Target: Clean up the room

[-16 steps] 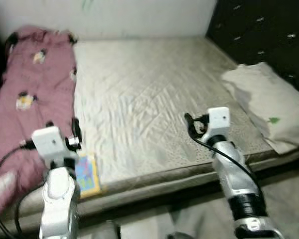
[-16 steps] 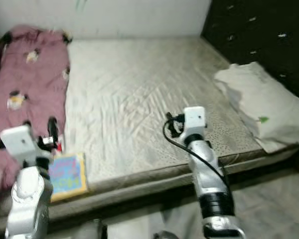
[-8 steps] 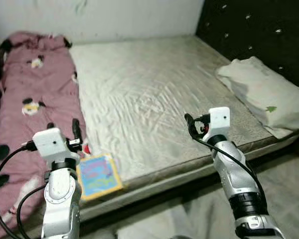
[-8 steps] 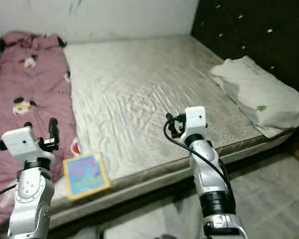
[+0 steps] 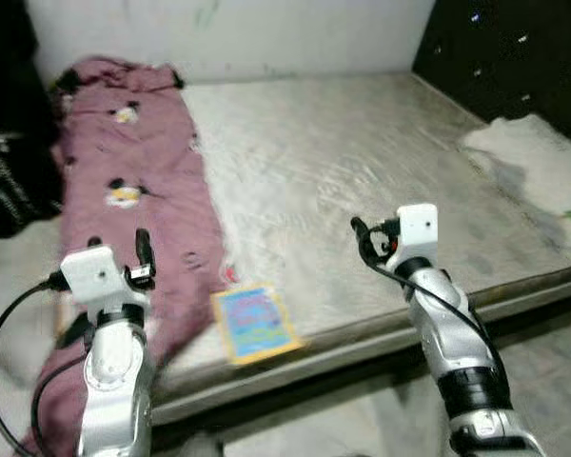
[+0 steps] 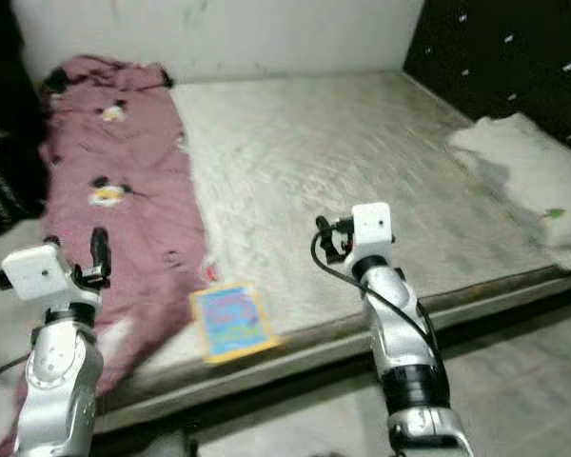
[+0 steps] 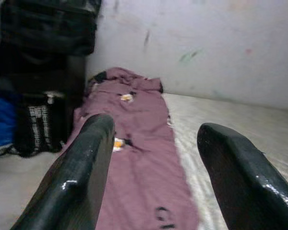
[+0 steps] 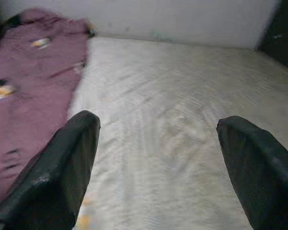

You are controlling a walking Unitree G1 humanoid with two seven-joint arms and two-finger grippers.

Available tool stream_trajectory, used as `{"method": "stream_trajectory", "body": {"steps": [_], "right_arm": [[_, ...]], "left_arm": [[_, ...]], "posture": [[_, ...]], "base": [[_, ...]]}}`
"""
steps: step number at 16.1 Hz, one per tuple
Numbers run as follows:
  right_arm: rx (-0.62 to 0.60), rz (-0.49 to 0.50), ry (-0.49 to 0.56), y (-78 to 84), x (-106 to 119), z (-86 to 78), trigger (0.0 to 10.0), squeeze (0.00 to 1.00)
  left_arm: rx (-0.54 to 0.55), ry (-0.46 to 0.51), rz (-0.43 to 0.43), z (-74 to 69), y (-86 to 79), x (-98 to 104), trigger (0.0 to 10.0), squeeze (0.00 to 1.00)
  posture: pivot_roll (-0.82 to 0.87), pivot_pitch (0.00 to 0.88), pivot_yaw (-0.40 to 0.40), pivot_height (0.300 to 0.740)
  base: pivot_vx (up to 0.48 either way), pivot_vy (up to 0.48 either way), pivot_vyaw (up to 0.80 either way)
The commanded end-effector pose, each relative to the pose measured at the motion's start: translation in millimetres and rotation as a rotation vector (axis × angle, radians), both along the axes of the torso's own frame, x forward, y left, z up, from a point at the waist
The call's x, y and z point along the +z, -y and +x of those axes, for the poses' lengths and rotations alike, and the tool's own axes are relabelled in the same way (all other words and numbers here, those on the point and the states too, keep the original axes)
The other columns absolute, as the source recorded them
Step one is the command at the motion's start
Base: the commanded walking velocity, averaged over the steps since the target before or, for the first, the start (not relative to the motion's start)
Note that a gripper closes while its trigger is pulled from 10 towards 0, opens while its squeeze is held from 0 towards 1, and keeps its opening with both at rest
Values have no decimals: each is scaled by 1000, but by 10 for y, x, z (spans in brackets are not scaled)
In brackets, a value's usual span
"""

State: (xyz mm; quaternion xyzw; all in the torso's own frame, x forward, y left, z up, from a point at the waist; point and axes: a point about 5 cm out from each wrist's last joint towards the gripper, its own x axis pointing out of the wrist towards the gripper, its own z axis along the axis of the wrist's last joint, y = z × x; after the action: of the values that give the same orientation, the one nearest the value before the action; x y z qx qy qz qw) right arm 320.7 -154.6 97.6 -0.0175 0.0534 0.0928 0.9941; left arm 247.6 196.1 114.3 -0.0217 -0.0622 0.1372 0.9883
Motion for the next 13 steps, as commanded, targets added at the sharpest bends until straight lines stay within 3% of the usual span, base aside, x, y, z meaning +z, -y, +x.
{"method": "stream_trajectory", "body": {"steps": [1,9,13], "right_arm": [[31,5,19,-59,56,27,10000,0],[49,4,-16,-37,-58,-124,10000,0],[33,2,-41,0,-100,-175,10000,0]], "left_arm": [[12,-5,4,-12,-22,-2,10000,0],[4,-28,-14,-168,11,-43,10000,0],[-16,-57,-28,-251,52,-90,10000,0]], "posture": [[68,0,-72,740],[77,0,-75,740],[83,0,-73,740]], "base": [[0,0,700],[0,0,0],[0,0,-786]]}}
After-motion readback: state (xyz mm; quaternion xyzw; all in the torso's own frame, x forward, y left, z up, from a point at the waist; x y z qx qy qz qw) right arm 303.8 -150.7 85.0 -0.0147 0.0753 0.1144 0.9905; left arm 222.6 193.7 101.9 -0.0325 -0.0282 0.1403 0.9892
